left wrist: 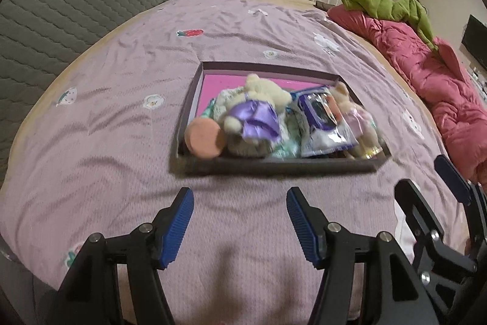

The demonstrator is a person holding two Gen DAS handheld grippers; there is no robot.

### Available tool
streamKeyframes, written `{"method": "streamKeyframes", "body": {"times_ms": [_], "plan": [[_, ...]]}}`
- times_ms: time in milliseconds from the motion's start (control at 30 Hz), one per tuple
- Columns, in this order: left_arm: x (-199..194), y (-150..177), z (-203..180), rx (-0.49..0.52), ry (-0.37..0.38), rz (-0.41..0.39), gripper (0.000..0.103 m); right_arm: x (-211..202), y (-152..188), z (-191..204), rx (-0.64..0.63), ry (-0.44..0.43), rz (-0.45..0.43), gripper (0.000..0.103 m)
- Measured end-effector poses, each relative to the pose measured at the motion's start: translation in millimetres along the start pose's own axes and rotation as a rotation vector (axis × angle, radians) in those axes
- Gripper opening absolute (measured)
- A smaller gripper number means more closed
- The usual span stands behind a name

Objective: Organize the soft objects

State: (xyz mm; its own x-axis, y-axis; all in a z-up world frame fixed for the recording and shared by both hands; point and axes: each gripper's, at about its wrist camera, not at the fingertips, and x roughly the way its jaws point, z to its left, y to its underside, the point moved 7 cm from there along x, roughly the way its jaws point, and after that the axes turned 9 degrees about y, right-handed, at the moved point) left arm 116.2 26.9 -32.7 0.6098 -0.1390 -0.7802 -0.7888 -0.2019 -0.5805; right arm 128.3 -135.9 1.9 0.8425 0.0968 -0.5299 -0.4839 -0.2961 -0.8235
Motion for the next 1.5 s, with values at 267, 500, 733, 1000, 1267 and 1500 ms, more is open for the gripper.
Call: {"method": "streamKeyframes", "body": {"times_ms": [267,500,733,1000,1267,1500], "plan": [[-16,23,-8,0.020,0.000,-0.012,0.063,-9,19,-8,0.053,0.020,0.056,0.077],[-25,34,-6,0.004,0.005,-0.023,0.063,-19,31,3,0.026,0.013,0.089,0.077],[-26,40,-2,-0.006,-0.003,-0.029,0.063,-27,40,8,0.022,0.006,0.107,0.077],[-24,44,-4,0.005,-0.007,-0.025,0.063,-29,43,4,0.027,0.011,0.090,0.077],[-17,49,-5,0.013,-0.008,-0.006,0.063,-26,46,4,0.022,-0.002,0.099,0.077],[-12,53,-5,0.015,-0.014,0.009,0.063,-21,51,2,0.024,0.000,0.117,0.077]]}}
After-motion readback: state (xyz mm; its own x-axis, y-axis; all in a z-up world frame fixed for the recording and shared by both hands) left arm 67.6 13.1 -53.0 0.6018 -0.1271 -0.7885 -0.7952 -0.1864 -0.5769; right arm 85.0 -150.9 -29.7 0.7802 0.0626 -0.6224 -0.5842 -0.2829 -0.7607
